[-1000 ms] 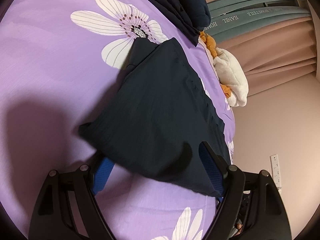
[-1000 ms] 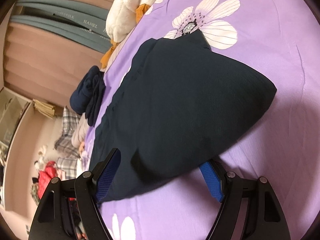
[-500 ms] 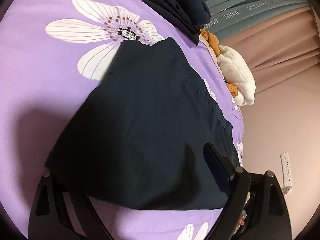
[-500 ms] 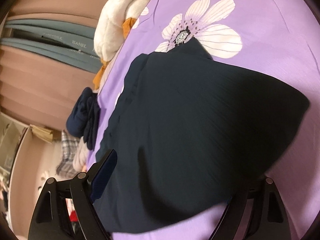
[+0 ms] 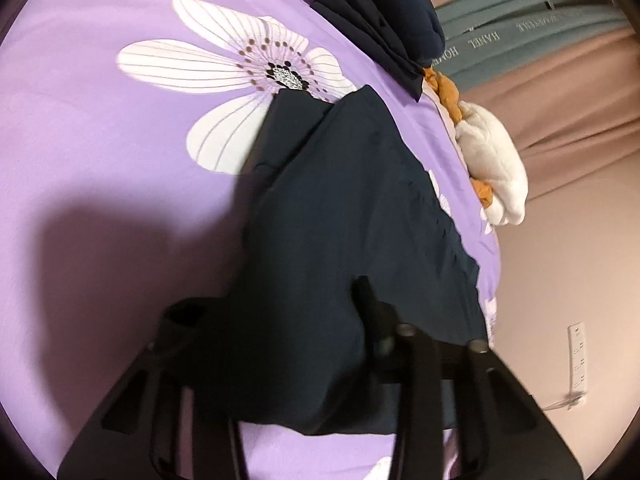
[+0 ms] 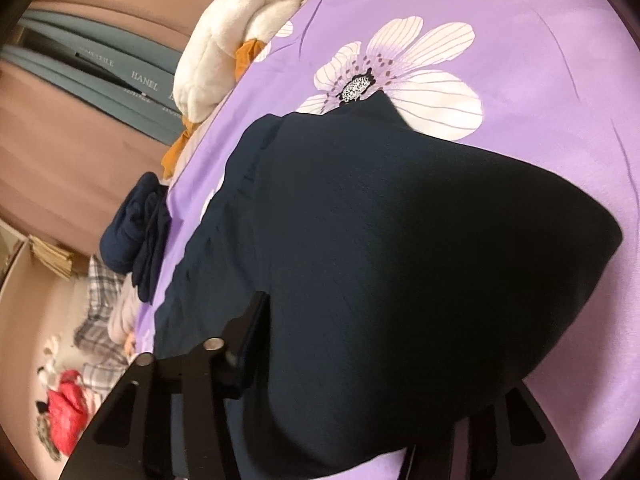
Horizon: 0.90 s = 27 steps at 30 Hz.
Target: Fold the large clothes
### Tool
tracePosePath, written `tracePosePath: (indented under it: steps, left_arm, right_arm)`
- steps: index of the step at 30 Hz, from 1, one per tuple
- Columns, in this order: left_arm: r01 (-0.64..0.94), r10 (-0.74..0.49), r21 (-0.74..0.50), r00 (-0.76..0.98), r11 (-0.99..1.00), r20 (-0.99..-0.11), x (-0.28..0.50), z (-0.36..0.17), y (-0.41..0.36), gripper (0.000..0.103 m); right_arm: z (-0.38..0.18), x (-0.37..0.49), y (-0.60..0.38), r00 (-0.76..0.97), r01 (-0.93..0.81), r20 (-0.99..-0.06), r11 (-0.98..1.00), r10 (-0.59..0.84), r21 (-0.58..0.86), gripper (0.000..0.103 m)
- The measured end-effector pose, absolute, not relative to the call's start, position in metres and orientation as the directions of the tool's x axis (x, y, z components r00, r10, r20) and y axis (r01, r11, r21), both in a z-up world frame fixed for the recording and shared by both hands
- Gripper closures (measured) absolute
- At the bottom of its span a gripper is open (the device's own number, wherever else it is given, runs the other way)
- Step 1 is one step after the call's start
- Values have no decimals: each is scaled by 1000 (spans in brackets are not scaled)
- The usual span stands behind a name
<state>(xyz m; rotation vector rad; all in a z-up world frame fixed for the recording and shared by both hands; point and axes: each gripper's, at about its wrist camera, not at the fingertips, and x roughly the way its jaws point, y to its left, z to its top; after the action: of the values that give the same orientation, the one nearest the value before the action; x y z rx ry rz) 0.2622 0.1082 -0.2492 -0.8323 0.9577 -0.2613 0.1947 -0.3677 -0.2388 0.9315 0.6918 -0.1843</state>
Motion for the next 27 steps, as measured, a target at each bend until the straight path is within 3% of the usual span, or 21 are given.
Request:
tracePosePath:
  steps: [4, 8, 27]
  left_arm:
    - [-98, -476, -648, 598, 755, -645, 254, -229, 96, 86]
    - [-64, -444, -612, 630, 788, -637, 244, -213, 92, 88]
    - [-36, -449, -586, 605, 810, -657, 186, -204, 97, 87]
  right_arm:
    - [-229, 193, -363, 774, 430, -624, 630, 112, 647, 74]
    - [-218, 190, -358, 781, 406, -617, 672, 97, 619, 81]
    - [-214, 134, -355, 776, 382, -614, 665, 147, 642, 83]
